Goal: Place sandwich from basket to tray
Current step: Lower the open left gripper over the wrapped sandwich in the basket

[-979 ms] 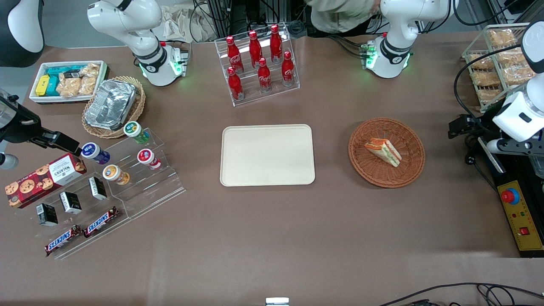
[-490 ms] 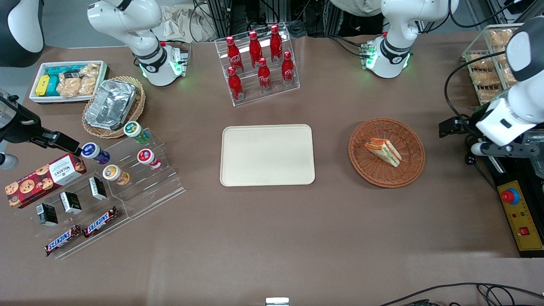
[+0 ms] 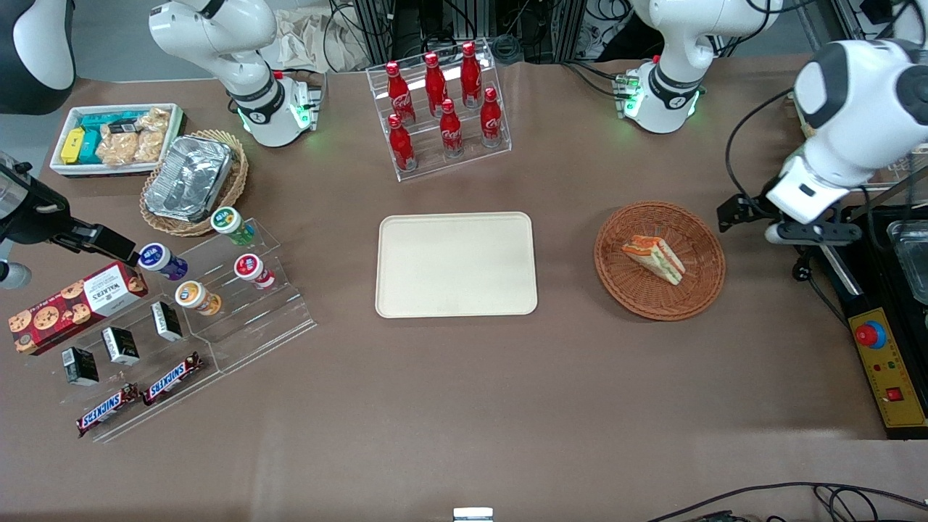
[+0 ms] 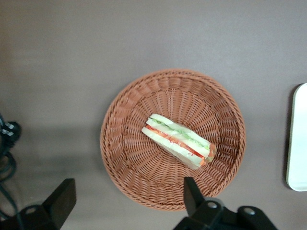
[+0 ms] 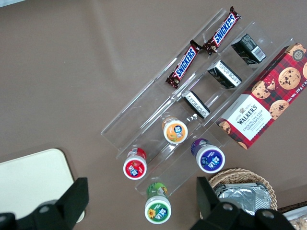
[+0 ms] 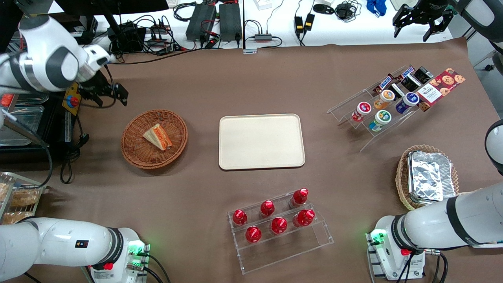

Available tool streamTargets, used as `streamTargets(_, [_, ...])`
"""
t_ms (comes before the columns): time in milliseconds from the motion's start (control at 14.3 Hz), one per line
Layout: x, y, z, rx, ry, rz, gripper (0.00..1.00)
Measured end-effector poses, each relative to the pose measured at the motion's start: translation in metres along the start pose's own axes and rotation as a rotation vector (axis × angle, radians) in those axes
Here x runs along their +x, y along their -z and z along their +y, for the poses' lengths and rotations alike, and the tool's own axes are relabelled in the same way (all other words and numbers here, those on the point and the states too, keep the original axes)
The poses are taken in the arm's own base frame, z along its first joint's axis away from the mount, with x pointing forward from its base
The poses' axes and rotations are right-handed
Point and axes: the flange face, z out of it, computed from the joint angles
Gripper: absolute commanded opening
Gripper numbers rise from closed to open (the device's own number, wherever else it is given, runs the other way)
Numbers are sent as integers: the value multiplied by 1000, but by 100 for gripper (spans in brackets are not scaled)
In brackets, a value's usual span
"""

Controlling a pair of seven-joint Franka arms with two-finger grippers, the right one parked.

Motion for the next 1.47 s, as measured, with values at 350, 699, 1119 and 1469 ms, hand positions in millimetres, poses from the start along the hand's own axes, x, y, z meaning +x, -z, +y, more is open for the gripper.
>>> streamTargets(350, [-13, -32, 36, 21, 202, -14, 99])
streamTargets(699, [-7, -78, 69, 64, 389, -64, 99])
streamTargets(1119, [2, -141, 90, 144, 636, -32, 99])
streamTargets(1469, [2, -149, 96, 154, 665, -39, 91])
